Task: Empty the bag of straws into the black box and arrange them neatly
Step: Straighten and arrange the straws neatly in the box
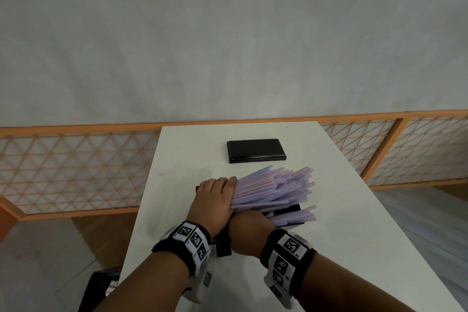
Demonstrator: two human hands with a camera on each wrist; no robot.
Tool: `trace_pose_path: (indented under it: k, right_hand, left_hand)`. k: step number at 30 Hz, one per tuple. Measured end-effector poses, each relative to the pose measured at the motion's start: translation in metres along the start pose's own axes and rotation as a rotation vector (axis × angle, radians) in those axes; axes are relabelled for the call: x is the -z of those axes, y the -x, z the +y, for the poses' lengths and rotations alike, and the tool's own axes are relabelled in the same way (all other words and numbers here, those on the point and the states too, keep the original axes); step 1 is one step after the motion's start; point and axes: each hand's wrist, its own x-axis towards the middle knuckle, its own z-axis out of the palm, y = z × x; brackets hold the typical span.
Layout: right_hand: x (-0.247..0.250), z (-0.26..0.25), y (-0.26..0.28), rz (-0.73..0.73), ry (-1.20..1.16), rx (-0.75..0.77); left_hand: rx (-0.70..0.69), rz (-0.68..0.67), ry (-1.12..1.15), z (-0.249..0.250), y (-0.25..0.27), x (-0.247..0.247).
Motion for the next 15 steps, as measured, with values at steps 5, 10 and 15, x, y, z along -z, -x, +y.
trace_pose_path:
  k: [5, 10, 15]
  right_hand:
    - [-0.007, -0.007, 0.006, 0.065, 0.048, -0.175]
    - [0.001, -0.005, 0.01, -0.079, -0.075, -0.116]
    - [0.011, 0.004, 0.001, -0.206, -0.129, -0.099]
  left_hand:
    - [0.039, 0.003, 0.017, 0.001, -0.001, -0.002]
    - [-0.013, -0.092, 0.008, 0.001, -0.004, 0.0]
    - [0.004, -0.106, 0.011, -0.002, -0.014, -0.001]
